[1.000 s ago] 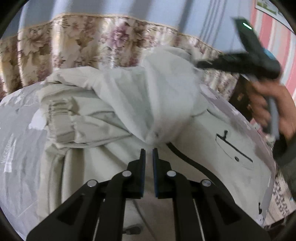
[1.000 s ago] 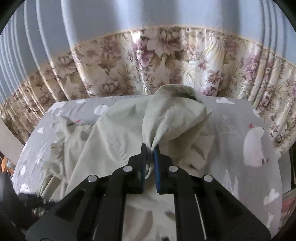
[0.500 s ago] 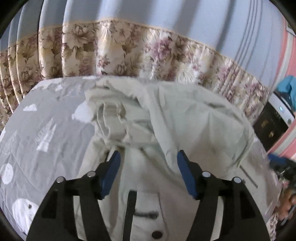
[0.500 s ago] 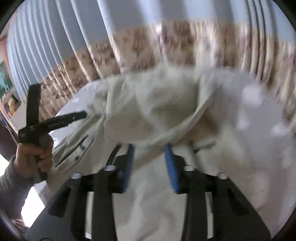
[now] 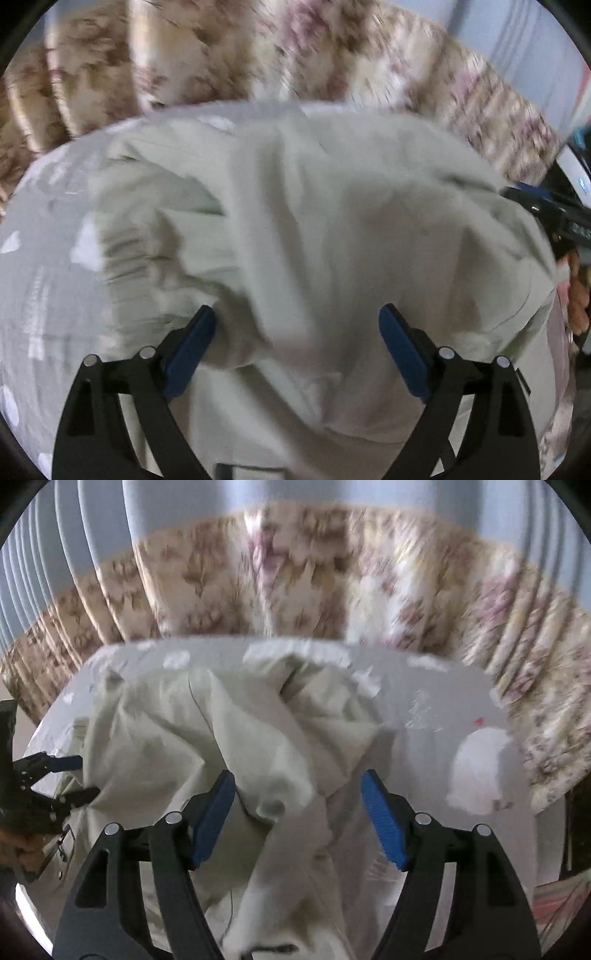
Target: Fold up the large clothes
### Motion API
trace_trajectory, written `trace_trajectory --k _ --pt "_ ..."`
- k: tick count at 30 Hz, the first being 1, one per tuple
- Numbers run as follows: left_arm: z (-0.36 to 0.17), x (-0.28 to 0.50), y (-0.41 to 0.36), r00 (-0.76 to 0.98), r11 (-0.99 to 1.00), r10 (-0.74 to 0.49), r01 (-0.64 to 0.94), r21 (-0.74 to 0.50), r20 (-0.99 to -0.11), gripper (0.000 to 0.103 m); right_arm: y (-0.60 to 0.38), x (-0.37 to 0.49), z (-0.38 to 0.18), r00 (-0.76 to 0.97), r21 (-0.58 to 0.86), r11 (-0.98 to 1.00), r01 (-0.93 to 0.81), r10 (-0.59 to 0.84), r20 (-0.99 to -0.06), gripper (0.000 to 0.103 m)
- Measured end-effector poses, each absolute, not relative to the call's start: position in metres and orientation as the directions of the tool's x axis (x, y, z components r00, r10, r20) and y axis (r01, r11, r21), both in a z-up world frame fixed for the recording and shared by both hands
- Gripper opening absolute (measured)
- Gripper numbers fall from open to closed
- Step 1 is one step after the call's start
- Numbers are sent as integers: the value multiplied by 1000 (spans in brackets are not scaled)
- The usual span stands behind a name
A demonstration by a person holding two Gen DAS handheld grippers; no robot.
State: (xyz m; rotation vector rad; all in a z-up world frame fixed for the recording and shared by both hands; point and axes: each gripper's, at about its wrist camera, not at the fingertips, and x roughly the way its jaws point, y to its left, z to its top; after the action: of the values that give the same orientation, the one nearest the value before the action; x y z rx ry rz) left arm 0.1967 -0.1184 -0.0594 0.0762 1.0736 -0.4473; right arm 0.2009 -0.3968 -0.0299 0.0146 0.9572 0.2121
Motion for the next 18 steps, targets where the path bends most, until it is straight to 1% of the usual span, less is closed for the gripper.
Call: trace_trajectory --k 1,2,3,4,5,6,8,11,12,13,15,16,18 --pt "-63 197 -123 394 907 -307 396 -141 -866 87 -394 206 -41 510 143 972 -185 219 -832 36" --pt "-65 198 -125 393 905 -312 400 -145 -865 67 -389 205 -44 506 132 972 -193 214 -836 19" --pt "-67 199 -126 378 896 -338 409 -172 -862 28 -383 201 -43 514 116 970 -216 213 -831 17" --pt "-67 202 -124 362 891 -366 403 -210 -857 17 -376 194 -40 520 135 958 -251 251 -817 14" --pt "-64 206 -119 363 889 -390 388 -243 -846 7 -371 188 -34 526 174 945 -276 300 -796 12" --pt "-60 208 -117 376 890 -392 388 -241 -840 6 -368 185 -29 535 191 939 -286 322 -781 12" --pt "-39 217 -108 455 901 -355 400 -168 -817 6 -364 178 -11 571 238 920 -311 381 -727 12" --pt "-6 236 -87 555 926 -312 361 -115 -771 6 -363 180 10 605 290 898 -330 437 -666 12" --pt "5 243 -81 581 932 -301 348 -104 -756 6 -361 184 16 622 275 901 -336 432 -654 12" --pt "18 252 -74 612 938 -285 338 -82 -737 6 -355 190 24 651 226 914 -336 399 -645 12" --pt "33 270 -73 641 941 -267 335 -50 -720 6 -351 200 25 679 183 928 -323 362 -639 12" --pt "33 275 -73 648 940 -262 338 -38 -715 6 -351 210 20 693 167 938 -304 338 -637 12" --pt "24 286 -81 668 942 -214 334 29 -713 6 -354 226 5 696 147 952 -267 297 -654 12"
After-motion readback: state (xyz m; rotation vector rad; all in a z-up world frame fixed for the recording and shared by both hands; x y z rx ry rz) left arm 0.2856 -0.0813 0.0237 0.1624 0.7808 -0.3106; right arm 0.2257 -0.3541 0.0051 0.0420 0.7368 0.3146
